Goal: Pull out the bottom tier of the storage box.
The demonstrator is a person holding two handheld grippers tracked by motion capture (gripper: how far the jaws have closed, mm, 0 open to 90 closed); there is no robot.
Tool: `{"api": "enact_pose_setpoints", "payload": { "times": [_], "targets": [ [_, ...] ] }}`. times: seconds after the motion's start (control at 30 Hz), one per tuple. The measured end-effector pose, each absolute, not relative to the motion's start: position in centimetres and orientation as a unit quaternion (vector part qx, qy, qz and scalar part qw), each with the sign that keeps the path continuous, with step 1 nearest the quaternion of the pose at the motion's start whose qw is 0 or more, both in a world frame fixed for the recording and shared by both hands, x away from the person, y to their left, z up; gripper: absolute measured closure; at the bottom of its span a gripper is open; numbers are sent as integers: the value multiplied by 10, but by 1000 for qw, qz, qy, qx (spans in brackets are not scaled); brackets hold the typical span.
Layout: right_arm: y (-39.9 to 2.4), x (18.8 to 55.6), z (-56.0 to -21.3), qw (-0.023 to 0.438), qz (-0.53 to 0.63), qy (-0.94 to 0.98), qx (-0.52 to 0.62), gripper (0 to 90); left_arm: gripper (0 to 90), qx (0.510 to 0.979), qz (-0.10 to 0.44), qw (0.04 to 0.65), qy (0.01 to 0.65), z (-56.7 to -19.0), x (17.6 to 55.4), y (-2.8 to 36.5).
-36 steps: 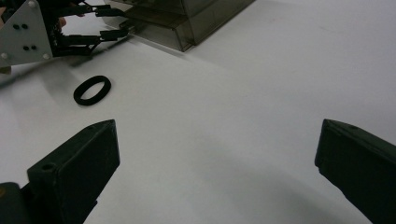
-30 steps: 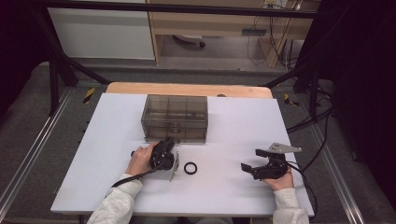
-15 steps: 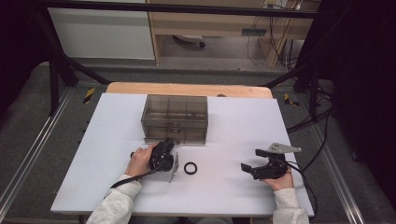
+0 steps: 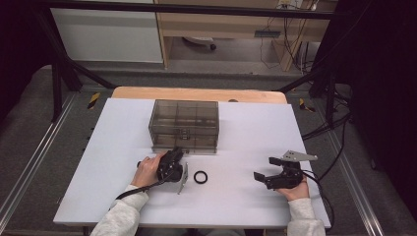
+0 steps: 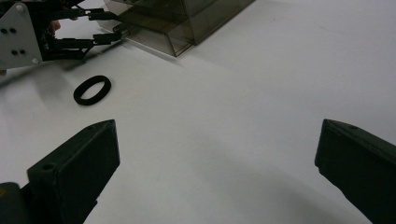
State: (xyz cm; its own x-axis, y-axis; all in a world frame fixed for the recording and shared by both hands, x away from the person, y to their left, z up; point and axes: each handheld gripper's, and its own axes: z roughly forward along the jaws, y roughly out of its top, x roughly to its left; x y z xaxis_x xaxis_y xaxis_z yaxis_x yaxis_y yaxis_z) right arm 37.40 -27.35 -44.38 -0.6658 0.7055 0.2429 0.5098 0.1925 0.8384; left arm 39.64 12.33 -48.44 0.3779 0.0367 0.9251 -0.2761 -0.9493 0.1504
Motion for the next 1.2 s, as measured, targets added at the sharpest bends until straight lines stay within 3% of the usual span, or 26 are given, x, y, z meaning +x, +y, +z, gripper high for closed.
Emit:
{"api": "enact_pose_setpoints", "payload": {
  "times": [1.2],
  "targets": [
    [-274, 374, -444, 99, 496, 766, 397, 4, 681, 820, 549, 141, -82, -483, 385, 125]
  ]
}}
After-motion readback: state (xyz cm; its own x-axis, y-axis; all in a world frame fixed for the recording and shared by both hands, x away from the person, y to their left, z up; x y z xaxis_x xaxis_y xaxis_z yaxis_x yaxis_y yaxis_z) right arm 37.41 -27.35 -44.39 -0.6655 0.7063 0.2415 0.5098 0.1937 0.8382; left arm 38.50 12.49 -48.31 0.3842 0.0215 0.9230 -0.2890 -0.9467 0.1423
